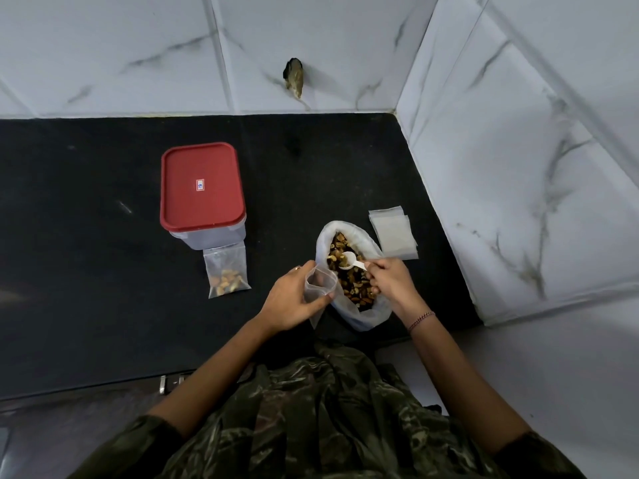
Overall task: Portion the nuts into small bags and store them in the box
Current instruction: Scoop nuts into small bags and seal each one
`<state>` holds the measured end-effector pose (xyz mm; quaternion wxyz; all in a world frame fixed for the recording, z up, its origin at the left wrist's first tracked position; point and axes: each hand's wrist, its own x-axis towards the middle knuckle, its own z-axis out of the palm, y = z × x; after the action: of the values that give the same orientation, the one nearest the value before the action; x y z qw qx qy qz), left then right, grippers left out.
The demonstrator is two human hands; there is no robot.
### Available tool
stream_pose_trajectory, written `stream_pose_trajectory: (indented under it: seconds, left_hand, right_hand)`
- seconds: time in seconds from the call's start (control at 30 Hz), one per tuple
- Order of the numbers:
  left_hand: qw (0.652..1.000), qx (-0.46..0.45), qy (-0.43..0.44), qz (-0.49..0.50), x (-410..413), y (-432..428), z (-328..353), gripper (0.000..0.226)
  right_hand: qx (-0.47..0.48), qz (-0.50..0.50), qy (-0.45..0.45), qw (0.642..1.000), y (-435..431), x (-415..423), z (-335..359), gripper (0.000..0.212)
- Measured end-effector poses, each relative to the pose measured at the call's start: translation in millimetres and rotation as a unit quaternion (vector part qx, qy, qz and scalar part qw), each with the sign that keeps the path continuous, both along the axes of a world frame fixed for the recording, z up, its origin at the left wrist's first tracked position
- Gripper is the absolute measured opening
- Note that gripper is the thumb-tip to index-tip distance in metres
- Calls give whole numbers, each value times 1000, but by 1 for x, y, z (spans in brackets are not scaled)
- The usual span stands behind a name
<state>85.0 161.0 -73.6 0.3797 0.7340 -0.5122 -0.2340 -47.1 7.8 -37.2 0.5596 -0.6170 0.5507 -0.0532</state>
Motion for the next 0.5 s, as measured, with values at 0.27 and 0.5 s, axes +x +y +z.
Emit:
stream_pose_trajectory:
  seconds: [0.27,0.5]
  left_hand:
    - [997,-16,-40,59,5,1,10,46]
    - [996,-13,-42,72,14,-5,16,50]
  right_hand:
    - [81,-89,-97,988,5,-11,10,16]
    - [118,-125,-165,971,19,-6,32,13]
